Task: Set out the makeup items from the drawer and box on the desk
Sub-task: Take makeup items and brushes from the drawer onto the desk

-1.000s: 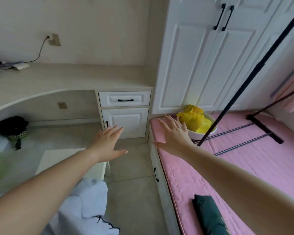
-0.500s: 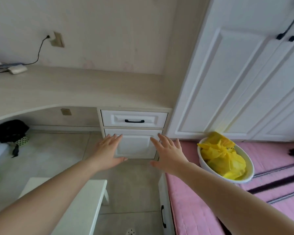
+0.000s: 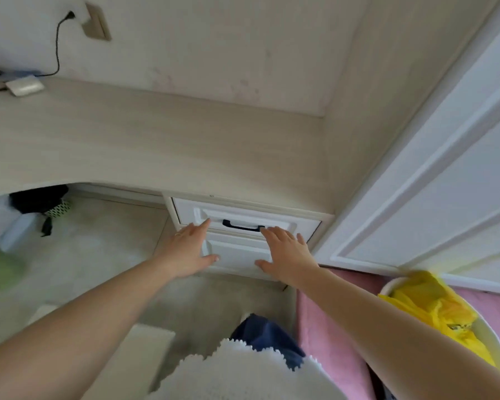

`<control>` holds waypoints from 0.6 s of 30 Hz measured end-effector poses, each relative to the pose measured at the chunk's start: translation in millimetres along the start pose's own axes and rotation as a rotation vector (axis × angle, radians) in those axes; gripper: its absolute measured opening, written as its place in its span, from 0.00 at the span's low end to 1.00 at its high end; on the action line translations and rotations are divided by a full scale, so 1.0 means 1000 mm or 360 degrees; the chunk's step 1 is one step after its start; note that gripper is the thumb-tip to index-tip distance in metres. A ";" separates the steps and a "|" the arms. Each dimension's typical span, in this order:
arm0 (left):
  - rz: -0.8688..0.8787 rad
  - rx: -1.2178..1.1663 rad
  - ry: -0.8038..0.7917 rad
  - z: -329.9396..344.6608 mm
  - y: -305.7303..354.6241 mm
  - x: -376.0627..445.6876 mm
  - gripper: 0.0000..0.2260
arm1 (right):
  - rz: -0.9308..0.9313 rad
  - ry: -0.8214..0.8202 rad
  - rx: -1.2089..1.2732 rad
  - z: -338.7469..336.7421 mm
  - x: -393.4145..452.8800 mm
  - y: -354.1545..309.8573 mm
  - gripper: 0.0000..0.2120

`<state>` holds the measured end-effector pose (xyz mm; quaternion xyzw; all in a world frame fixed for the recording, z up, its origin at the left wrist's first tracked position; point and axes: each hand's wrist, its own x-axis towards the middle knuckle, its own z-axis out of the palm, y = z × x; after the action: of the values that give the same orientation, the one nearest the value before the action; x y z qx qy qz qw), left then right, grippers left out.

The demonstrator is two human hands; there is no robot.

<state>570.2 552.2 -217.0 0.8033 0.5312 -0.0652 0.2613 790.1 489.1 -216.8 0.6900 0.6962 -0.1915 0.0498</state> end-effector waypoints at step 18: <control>0.0275 0.0129 -0.0553 0.000 -0.024 0.139 0.35 | 0.0048 -0.0463 0.0179 0.028 0.128 0.029 0.30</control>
<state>608.2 672.7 -278.6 0.8325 0.4042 -0.2015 0.3210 807.6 599.7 -290.9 0.6672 0.6593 -0.3273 0.1143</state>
